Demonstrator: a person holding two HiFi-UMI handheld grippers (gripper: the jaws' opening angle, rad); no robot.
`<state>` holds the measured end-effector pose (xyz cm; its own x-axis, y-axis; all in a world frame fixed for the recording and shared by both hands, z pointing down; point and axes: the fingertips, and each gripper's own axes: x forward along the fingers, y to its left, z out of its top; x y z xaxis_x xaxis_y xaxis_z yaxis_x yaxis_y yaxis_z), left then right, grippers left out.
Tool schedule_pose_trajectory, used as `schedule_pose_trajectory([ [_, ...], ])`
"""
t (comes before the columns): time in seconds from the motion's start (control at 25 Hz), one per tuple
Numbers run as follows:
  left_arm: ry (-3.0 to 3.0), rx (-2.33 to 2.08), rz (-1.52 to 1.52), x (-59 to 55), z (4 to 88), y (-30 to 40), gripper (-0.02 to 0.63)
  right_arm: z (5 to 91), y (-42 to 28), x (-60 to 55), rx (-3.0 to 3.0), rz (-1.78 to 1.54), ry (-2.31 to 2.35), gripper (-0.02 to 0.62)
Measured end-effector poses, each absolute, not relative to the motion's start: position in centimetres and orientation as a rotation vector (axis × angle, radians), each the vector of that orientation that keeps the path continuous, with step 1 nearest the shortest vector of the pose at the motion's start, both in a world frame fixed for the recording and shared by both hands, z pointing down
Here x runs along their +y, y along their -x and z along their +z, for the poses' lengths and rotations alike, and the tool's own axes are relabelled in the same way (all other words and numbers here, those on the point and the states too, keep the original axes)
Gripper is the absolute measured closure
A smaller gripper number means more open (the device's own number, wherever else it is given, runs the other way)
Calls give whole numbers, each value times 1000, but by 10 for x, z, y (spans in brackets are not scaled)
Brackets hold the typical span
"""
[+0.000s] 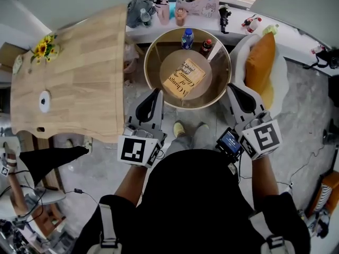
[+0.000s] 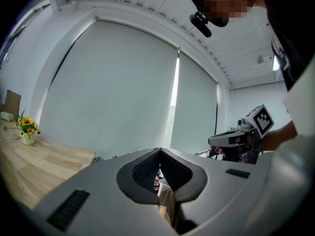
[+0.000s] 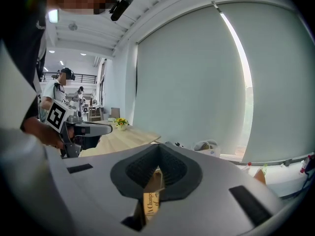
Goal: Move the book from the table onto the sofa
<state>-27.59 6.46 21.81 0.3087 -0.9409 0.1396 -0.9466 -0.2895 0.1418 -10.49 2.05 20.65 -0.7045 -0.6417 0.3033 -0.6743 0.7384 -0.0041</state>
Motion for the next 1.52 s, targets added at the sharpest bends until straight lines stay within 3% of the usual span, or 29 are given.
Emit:
schedule_pose_trajectory([
  [0.8, -2241, -1844, 114, -3, 235, 276, 594, 238, 91, -84, -2589, 202, -823, 592],
  [1.52, -2003, -1714, 258, -50, 379, 268, 592, 378, 106, -167, -2476, 403, -608, 592],
])
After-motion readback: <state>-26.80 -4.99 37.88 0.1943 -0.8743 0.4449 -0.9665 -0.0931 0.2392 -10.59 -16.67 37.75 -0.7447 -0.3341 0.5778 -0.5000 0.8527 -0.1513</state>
